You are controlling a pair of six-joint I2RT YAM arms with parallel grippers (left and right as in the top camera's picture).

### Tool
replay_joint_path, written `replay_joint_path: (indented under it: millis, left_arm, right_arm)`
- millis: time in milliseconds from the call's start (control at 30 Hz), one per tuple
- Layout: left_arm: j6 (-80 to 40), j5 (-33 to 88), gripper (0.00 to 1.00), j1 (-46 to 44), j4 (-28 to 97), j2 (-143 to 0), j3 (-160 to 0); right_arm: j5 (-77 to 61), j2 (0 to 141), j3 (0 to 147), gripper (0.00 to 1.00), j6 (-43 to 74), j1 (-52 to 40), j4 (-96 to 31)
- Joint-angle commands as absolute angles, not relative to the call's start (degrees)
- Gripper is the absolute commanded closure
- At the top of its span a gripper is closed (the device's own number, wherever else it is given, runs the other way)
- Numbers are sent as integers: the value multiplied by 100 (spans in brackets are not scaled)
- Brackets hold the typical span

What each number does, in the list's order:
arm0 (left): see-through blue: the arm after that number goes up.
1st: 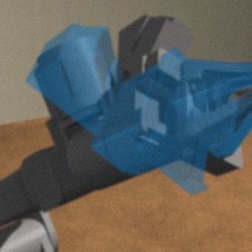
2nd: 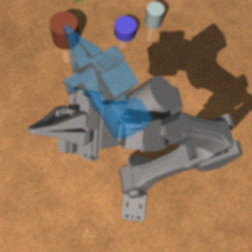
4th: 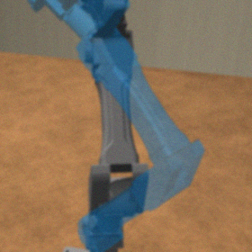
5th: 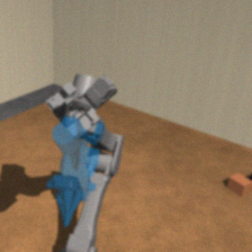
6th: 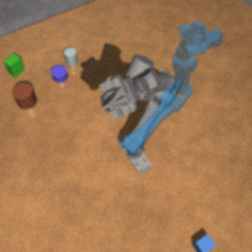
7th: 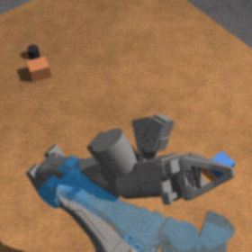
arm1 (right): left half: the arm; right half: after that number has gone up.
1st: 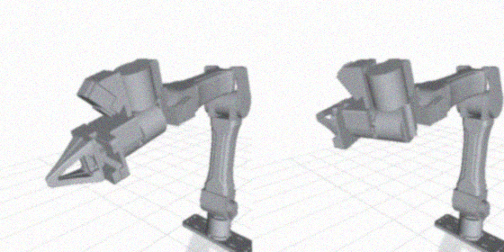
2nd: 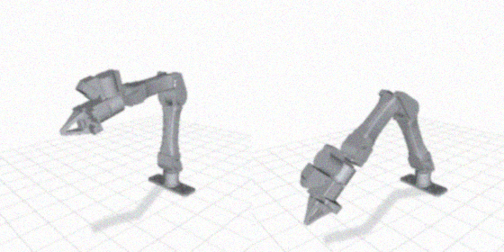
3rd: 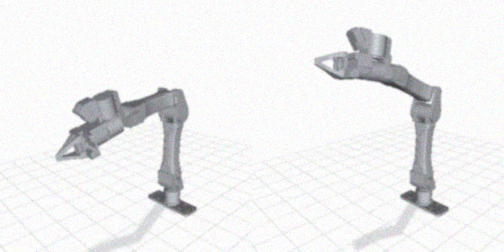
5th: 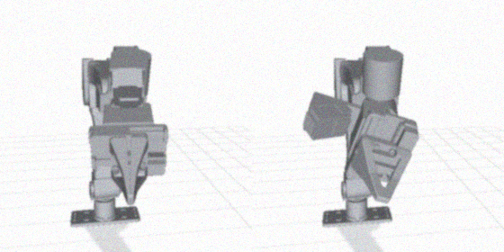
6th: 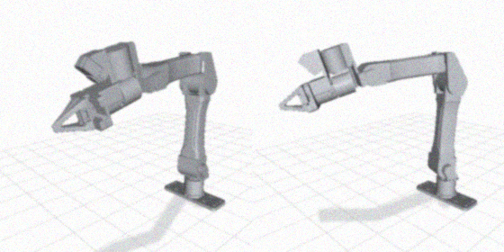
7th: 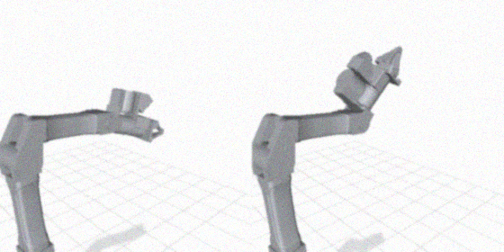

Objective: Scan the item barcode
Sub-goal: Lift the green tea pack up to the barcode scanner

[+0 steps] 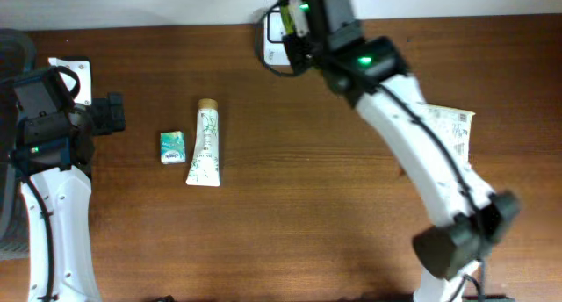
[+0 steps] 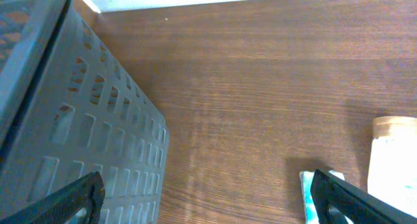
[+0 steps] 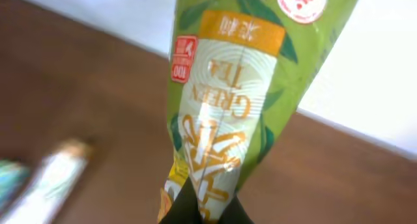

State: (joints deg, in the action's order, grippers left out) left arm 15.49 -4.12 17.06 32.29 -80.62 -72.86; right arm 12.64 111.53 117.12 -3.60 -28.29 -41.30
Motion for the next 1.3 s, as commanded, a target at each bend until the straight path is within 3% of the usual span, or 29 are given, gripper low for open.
replay_joint_path:
  millis: [0,233,400,1000,1133,1267]
  left_arm:
    - [1614,-434,1,1717,3216,-7990,-7334]
    - [1614,-434,1,1717,3218,-7990,-7334]
    - [1614,-434,1,1717,3218,-7990,-7334]
    - [1614,-434,1,1717,3216,-7990,-7334]
    - [1614,-434,1,1717,3218,-7990,-7334]
    - [1614,-434,1,1717,3218,-7990,-7334]
  right_arm:
    - [2703,11959,11841,96,-1772,-2864,-3275]
    - [3785,13474,11841,96,-4947,-2893,-753]
    - [4086,14110,11841,96,-5940,-2886,587]
    - [4678,14427,11839,96,-6073,-2849,819]
    - [4845,14180,11841,96,-6036,-2849,812]
    - [4825,13347,11841,96,-5288,-2849,454]
